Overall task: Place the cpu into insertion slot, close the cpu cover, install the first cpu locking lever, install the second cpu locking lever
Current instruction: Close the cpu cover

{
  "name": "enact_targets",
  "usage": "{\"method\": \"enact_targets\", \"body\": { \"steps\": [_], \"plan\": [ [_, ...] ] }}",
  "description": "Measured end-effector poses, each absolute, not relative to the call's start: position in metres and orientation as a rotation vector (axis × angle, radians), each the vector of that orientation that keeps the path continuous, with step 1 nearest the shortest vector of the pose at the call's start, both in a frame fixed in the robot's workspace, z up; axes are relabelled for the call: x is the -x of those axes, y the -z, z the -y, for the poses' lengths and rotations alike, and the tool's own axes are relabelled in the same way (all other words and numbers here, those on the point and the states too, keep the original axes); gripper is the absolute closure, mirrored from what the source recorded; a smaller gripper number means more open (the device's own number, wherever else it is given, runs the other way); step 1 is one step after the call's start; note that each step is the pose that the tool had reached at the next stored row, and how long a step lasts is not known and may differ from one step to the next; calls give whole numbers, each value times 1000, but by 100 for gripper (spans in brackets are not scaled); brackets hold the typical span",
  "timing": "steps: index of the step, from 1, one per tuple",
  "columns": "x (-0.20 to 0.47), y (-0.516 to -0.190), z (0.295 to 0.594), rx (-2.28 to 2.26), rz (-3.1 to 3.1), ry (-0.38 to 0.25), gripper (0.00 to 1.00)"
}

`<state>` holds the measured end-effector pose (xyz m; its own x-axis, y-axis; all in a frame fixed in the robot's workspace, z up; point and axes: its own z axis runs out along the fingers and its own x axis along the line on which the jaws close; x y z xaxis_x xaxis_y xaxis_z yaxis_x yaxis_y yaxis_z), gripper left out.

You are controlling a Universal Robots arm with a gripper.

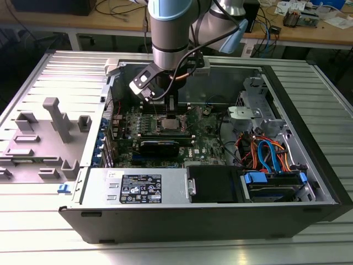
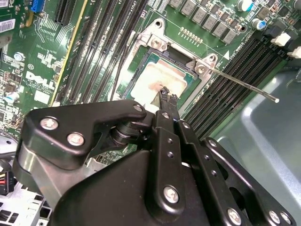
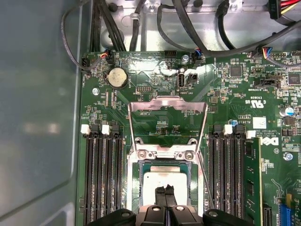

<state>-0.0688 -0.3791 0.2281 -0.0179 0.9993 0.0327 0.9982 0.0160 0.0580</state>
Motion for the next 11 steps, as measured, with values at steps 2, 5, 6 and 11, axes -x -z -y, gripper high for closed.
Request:
{"method": "enact_targets", "body": {
  "steps": [2, 5, 6, 11],
  "plan": [
    [69, -229, 379, -2189, -2227, -100, 89],
    [69, -229, 379, -2189, -2227, -100, 89],
    [69, -230, 379, -2189, -2227, -100, 89],
    [69, -231, 379, -2189, -2227, -100, 89]
  ]
}}
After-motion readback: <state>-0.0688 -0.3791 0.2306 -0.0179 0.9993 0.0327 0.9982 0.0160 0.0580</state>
